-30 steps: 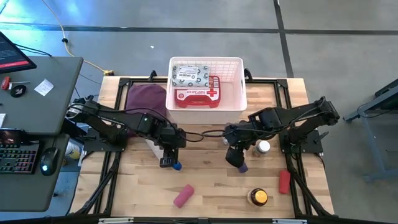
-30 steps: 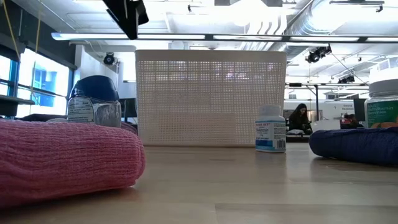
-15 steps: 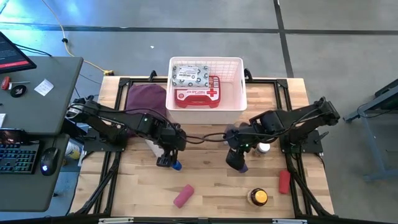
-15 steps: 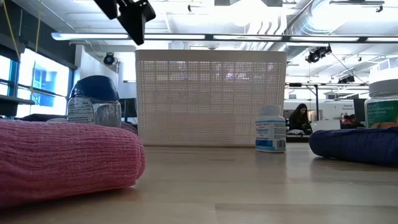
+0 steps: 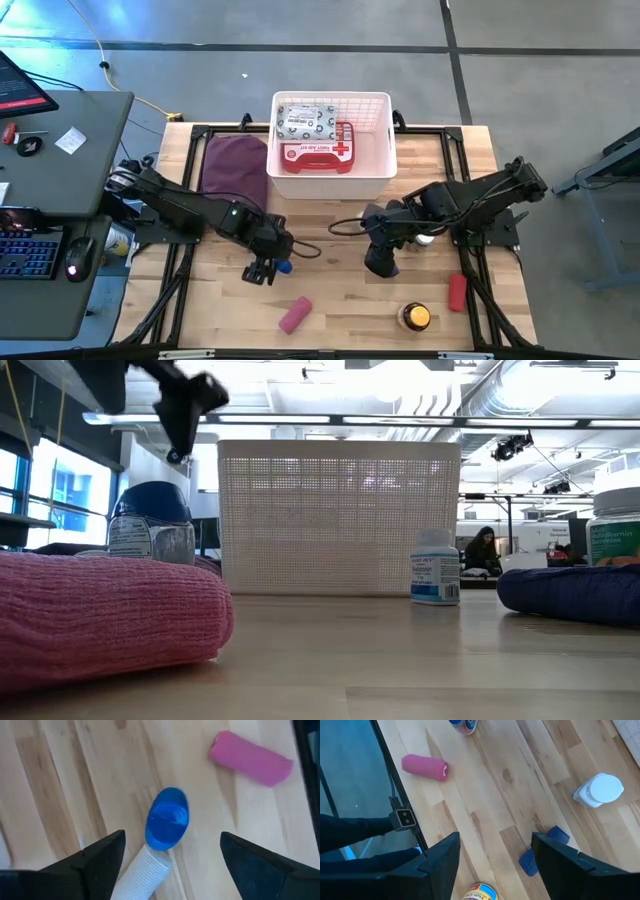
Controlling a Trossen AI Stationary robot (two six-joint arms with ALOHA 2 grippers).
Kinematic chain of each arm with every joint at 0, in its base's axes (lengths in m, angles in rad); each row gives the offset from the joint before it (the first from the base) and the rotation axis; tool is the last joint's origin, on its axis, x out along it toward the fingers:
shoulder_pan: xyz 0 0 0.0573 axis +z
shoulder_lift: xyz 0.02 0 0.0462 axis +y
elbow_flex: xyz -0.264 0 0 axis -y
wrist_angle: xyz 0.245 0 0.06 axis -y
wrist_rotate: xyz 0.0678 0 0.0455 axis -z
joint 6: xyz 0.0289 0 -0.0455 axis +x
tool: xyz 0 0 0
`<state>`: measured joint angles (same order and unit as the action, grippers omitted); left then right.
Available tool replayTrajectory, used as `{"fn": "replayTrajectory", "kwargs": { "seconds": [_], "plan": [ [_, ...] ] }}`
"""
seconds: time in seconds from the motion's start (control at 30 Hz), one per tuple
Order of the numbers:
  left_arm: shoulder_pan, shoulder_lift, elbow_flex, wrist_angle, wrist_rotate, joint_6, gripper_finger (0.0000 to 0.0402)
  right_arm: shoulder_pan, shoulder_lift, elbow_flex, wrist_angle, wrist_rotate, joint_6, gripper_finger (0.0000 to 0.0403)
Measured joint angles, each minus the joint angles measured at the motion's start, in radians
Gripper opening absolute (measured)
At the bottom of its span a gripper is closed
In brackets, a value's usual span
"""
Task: Pick & place medical supplies in basket/bin
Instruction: Put the blue pill bottle into the white bin
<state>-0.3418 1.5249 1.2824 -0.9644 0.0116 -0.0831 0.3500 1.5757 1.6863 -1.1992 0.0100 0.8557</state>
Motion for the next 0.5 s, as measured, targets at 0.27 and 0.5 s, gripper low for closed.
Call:
{"fn": "replayTrajectory", "kwargs": {
  "seconds": [0.27, 0.5],
  "plan": [
    [0.001, 0.000, -0.049, 0.022, 0.031, -0.079, 0.0374, 0.000, 0.000, 0.000, 0.000, 0.007, -0.007, 0.0236],
    [0.001, 0.000, -0.049, 0.070, 0.049, -0.066, 0.0383, -0.003, 0.000, 0.000, 0.000, 0.009, -0.007, 0.0236]
  ]
}}
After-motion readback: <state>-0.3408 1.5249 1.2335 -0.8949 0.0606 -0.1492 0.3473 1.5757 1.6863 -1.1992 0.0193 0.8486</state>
